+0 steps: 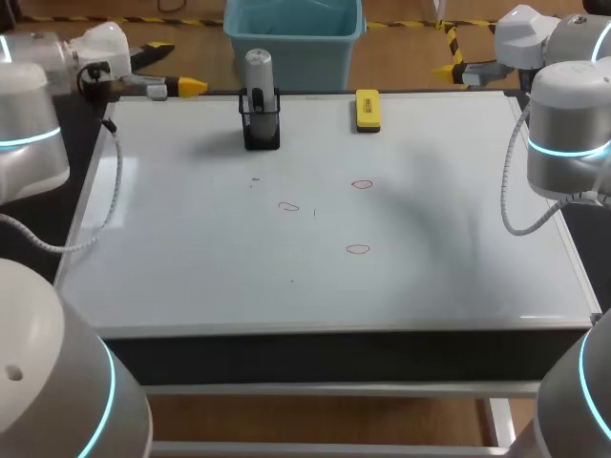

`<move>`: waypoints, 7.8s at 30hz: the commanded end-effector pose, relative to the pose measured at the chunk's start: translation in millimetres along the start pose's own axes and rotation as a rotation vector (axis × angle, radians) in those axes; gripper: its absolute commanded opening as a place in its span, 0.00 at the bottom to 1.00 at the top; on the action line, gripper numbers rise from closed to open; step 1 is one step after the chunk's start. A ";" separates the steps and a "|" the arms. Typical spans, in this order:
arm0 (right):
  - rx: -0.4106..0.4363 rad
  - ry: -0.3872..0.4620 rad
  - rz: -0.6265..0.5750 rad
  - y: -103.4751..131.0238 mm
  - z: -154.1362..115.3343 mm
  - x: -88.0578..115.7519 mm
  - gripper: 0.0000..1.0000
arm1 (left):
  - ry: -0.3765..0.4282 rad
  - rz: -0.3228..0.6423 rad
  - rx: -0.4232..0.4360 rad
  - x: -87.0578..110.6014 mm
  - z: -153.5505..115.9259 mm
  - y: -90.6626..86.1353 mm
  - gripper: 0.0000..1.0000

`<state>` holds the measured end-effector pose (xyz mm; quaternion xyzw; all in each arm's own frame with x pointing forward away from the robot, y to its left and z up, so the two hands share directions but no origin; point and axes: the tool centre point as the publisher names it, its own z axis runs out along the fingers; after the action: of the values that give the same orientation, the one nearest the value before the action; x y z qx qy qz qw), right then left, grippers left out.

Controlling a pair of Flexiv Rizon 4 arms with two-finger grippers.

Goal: Pick up the inspection probe, press it on each red-marked spot on the whiteboard one by one, put down the probe, pick up the eraser, and wipe off all the red marks.

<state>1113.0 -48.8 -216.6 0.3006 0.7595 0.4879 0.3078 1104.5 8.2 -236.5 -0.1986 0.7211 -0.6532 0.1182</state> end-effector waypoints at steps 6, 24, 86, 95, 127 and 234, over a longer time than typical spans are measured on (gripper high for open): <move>0.000 0.001 0.000 -0.1 0.1 -0.5 1.00 | 0.229 0.030 0.034 -12.5 40.7 16.8 1.00; 0.000 0.001 0.000 -0.1 0.1 -0.5 1.00 | 0.315 0.020 0.043 -8.7 106.4 27.2 1.00; 0.000 0.001 0.000 -0.1 0.1 -0.5 1.00 | 0.304 0.039 0.066 29.3 139.8 17.9 0.00; 0.000 0.001 0.000 -0.1 0.1 -0.5 1.00 | 0.288 0.049 0.081 34.3 126.7 -13.3 0.00; 0.000 0.001 0.000 -0.1 0.1 -0.5 1.00 | 0.064 0.090 0.119 47.5 38.5 -84.8 0.00; 0.683 1.330 -1.378 6.4 133.9 -20.0 1.00 | -0.171 0.068 0.111 19.9 -58.5 -13.2 0.00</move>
<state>1223.0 9.1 -256.1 -0.3784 0.8954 0.1768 0.1544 1062.7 51.6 -214.7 -0.2225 0.6783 -0.6677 0.2111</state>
